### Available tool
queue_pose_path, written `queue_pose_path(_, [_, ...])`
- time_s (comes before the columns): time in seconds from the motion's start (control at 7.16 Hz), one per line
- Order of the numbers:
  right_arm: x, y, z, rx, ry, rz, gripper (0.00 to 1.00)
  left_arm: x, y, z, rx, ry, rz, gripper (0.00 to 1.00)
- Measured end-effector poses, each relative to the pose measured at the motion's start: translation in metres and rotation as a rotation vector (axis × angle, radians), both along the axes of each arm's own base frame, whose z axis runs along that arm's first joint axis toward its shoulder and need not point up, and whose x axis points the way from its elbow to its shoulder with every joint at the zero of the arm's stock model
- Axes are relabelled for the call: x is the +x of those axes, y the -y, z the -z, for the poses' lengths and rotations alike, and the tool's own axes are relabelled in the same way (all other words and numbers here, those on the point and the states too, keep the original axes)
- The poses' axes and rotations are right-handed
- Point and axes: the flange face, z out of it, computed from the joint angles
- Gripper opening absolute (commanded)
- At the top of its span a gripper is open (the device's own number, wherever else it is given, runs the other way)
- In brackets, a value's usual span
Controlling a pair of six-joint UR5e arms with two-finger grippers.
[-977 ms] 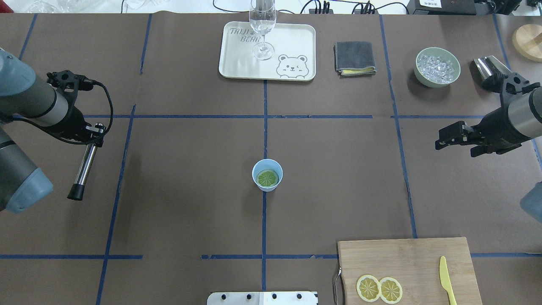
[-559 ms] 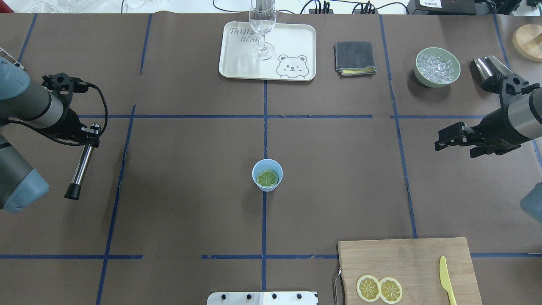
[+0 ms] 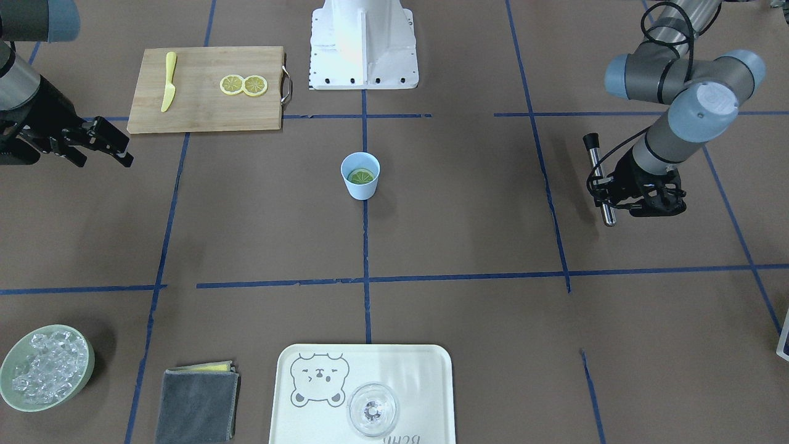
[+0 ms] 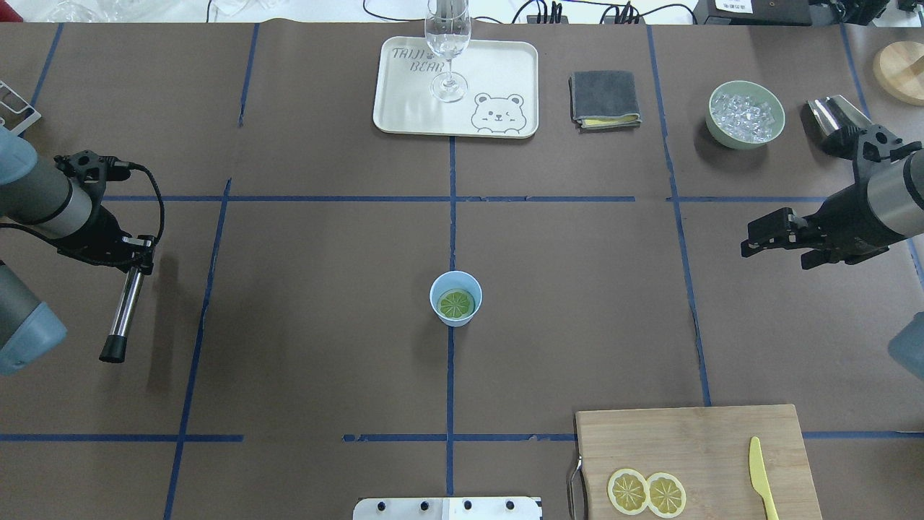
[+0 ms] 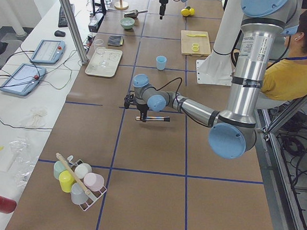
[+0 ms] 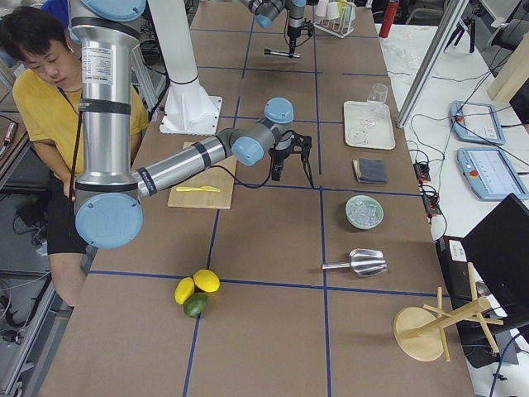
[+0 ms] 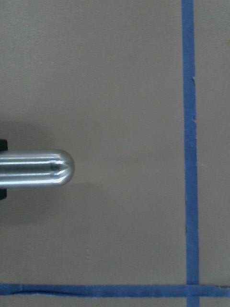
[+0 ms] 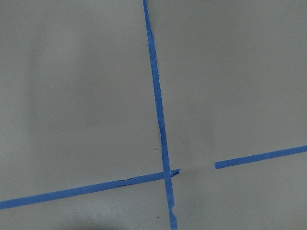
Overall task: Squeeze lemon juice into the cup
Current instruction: 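Lower the muddler onto the table with the left gripper and release it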
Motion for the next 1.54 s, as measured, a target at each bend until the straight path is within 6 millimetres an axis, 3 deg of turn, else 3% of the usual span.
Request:
queue_pose_path(1.4, [-0.0002,-0.0008,0.0018,0.002,0.002,0.001,1.00,0.0022,0.0005,-0.0114,0.015,0.014,-0.033,0.00])
queue_pose_path(1.54, [-0.0002,-0.0008,0.0018,0.002,0.002,0.001,1.00,0.0026,0.0005,-0.0122,0.011,0.014,-0.031,0.05])
